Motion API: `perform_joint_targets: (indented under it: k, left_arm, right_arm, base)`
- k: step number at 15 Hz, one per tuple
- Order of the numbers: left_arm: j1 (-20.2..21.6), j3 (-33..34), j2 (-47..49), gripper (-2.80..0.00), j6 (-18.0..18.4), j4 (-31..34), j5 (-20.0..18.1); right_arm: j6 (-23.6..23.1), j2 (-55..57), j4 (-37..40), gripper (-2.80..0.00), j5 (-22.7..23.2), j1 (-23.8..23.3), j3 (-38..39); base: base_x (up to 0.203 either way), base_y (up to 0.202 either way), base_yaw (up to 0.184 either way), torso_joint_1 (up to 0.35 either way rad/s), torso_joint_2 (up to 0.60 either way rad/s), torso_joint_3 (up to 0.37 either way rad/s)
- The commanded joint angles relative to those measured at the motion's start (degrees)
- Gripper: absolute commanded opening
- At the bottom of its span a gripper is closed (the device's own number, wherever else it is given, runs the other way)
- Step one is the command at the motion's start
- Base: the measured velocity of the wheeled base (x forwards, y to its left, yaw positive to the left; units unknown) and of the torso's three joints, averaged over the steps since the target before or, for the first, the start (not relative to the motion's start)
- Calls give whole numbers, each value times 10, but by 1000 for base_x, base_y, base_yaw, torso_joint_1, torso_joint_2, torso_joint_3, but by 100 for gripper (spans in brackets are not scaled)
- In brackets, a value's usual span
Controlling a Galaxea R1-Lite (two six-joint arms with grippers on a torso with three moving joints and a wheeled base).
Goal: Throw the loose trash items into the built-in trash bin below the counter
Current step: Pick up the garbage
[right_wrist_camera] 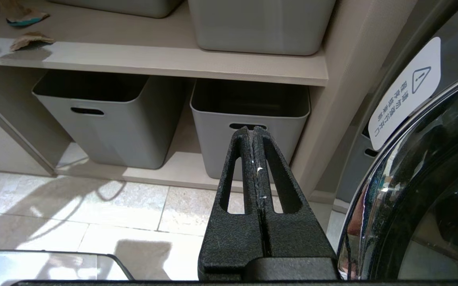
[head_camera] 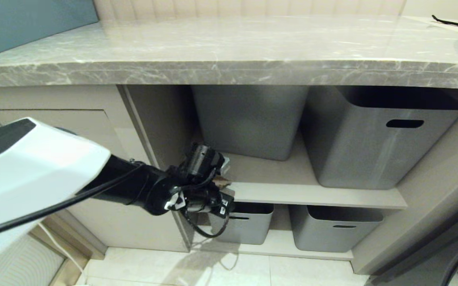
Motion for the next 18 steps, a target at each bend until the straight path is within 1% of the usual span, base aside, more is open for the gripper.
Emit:
perform_joint_targets:
  k: [1,2,3,6,9,11,14,16,18]
  left_arm:
    - [2,-97,58,0,2,104,14]
    - [3,-129,73,0,3,145,21]
    - [5,-153,88,0,4,169,30]
    - [13,-254,136,0,3,190,64]
    - [22,-326,168,0,1,200,91]
    - [28,-347,177,0,0,201,94]
    - [39,-350,197,0,-7,184,103]
    - [39,-351,215,0,-10,145,102]
    - [43,-352,224,0,-10,125,101]
  right_arm:
    - [0,-1,0,-280,0,0,0]
    - [0,-1,0,-280,0,0,0]
    - [0,0,0,-280,0,0,0]
    - [0,0,0,-280,0,0,0]
    - [-1,-1,0,-280,0,1,0]
    - [0,-1,0,-280,0,1,0]
    - [-1,-1,0,-280,0,1,0]
    - [0,-1,0,-280,0,1,0]
    - [0,-1,0,-280,0,1,0]
  base:
    - [0,0,0,0,0,0]
    - [0,0,0,0,0,0]
    - [0,0,0,0,0,0]
    - [0,0,0,0,0,0]
    - [0,0,0,0,0,0]
    - [0,0,0,0,0,0]
    - [0,0,0,0,0,0]
    - [0,0,0,0,0,0]
    - [0,0,0,0,0,0]
